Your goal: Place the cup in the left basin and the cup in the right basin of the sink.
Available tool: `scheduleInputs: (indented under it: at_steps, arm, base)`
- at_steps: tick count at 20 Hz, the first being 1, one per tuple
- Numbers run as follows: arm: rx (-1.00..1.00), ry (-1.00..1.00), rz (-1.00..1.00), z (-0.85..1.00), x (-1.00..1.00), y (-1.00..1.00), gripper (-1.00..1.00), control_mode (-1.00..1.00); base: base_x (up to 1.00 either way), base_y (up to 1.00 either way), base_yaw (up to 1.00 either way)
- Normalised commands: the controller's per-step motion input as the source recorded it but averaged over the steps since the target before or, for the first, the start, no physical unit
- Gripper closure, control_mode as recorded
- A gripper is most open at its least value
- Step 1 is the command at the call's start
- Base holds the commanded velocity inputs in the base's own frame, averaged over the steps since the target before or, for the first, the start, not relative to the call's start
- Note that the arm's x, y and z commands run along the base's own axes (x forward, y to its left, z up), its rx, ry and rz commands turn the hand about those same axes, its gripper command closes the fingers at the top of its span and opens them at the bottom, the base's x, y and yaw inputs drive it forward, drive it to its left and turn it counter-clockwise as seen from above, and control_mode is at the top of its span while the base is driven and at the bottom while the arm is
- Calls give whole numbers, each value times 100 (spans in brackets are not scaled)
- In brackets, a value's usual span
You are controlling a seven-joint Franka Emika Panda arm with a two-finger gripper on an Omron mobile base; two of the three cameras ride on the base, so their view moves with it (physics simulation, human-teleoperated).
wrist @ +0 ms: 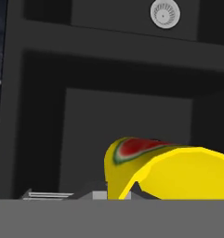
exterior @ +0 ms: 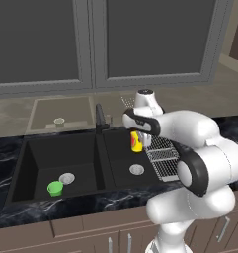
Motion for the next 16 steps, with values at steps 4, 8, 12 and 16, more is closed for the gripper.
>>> scheduleInputs:
  at_steps: [4, 8, 12, 16]
  arm:
    - [-2, -9, -3, -45, 4, 2, 100, -100]
    - [-2, -7, -3, -42, 9, 2, 100, -100]
    - [0, 0, -5, -38, 1, 4, 100, -100]
    - [1, 0, -6, -32, 3, 5, 100, -100]
  base:
    - [0, 0, 0]
    - [0, 0, 0]
    - [0, 0, 0]
    - [0, 0, 0]
